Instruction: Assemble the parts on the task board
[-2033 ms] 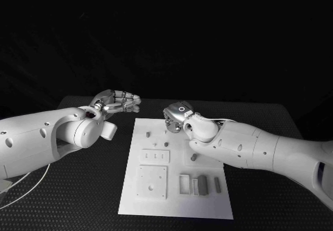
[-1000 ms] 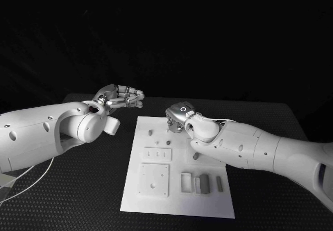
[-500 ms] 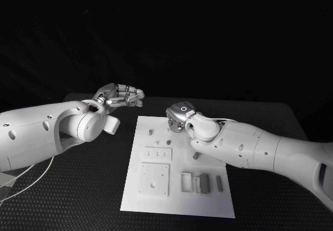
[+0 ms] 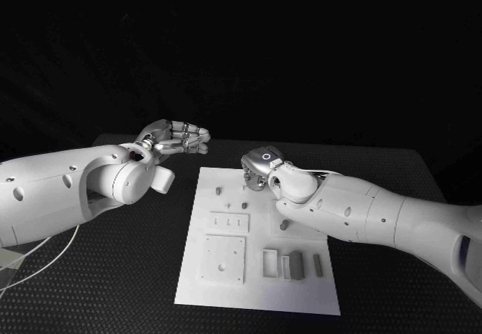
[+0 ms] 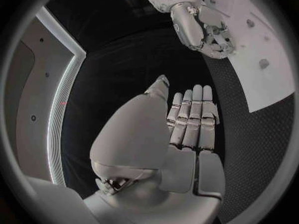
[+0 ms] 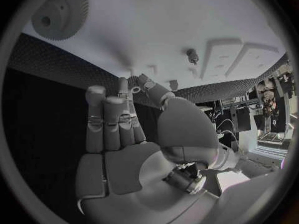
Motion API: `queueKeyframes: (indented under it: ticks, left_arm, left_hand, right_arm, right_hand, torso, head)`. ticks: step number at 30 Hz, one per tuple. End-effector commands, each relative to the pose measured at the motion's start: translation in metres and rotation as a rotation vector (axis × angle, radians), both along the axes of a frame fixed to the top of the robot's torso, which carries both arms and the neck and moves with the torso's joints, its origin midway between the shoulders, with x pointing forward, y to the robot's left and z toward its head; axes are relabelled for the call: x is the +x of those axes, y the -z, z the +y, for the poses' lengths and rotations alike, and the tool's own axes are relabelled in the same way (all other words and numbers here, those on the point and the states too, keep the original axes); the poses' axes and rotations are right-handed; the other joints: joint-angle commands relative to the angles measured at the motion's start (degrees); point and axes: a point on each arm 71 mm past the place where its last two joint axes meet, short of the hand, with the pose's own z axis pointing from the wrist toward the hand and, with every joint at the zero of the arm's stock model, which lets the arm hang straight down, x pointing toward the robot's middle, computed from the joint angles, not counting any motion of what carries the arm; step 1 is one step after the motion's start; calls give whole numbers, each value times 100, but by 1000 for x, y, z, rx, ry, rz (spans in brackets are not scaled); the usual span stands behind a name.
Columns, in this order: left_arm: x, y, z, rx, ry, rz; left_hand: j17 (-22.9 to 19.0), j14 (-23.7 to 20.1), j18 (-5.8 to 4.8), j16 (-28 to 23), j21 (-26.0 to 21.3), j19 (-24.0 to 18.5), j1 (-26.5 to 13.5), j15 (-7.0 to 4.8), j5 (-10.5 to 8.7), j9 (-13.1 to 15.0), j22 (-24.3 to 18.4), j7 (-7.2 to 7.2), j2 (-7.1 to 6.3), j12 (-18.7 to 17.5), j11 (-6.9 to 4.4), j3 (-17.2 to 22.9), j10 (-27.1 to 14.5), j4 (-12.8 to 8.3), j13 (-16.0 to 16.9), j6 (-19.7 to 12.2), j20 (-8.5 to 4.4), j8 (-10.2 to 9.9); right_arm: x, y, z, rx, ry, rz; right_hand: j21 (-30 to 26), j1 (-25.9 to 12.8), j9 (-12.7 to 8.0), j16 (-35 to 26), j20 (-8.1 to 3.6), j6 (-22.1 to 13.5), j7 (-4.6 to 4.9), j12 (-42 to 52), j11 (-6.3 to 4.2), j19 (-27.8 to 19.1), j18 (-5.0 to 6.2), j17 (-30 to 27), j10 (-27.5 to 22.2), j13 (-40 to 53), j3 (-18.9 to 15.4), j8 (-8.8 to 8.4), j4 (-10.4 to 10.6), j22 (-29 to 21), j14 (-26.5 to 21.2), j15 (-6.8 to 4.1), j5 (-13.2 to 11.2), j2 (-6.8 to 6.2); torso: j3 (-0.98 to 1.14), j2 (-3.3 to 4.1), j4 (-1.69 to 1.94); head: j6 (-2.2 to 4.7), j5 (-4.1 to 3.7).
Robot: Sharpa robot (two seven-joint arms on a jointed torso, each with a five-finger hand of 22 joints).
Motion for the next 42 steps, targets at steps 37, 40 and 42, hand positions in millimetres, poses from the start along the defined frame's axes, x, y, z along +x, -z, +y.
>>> queueKeyframes:
  ticks: [37, 40, 42]
  left_arm:
    - [0, -6, -3, -6, 20, -11]
    - [0, -6, -3, -5, 19, -11]
    - [1, -6, -2, -5, 19, -11]
  left_hand:
    - [18, 17, -42, -39, -27, -4, -46, -28, -37, -12, -10, 149, -24, -43, 33, 23, -10, -11, -9, -30, -18, -43]
    - [19, 17, -42, -39, -28, -4, -46, -28, -37, -12, -11, 149, -23, -43, 33, 24, -9, -11, -9, -30, -18, -43]
    - [19, 17, -42, -40, -28, -4, -47, -28, -37, -12, -11, 149, -23, -44, 33, 24, -9, -11, -9, -30, -18, -43]
  right_arm:
    - [3, 3, 5, -13, 5, 39]
    - [4, 3, 4, -14, 9, 35]
    - [4, 3, 3, -12, 11, 32]
  right_hand:
    - [5, 5, 15, 11, -22, -7, 36, -54, 18, -27, 479, -30, 13, 12, 42, -28, -6, 107, -24, -7, 21, -30]
    - [5, 6, 15, 10, -22, -8, 36, -55, 19, -28, 479, -31, 13, 12, 42, -29, -6, 107, -24, -7, 21, -29]
    - [5, 7, 16, 10, -22, -8, 36, -56, 19, -28, 479, -32, 12, 13, 43, -30, -7, 107, -25, -7, 21, -28]
  torso:
    - [8, 2, -7]
    - [10, 1, -4]
    - [10, 2, -5]
  head:
    - [-12, 37]
    - [-8, 37]
    - [-9, 37]
